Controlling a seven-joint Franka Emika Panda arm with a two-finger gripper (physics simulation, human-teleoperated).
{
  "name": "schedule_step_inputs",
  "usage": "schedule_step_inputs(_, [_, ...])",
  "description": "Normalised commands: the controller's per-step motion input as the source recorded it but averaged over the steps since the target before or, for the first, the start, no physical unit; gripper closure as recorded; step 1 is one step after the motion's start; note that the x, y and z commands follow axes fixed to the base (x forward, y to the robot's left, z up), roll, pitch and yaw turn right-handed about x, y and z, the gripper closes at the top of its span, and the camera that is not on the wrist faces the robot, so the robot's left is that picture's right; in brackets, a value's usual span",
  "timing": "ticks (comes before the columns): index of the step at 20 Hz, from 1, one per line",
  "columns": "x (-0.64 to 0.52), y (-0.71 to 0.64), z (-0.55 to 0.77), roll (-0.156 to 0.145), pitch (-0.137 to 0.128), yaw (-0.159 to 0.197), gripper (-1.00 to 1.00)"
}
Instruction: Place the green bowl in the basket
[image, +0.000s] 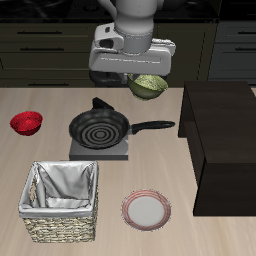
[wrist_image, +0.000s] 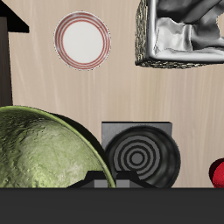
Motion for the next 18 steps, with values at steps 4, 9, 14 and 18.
schedule_step_inputs(4, [0.21, -0.34, -0.01, -0.024, 0.01, -0.051, 1.0])
schedule_step_inputs(9, [0.24, -0.2, 0.03, 0.019, -0.026, -0.014, 1.0])
schedule_step_inputs(14, [0.38, -0.36, 0.09, 0.032, 0.0, -0.008, 1.0])
schedule_step_inputs(18, [0.14, -0.29, 0.1, -0.008, -0.072, -0.028, 1.0])
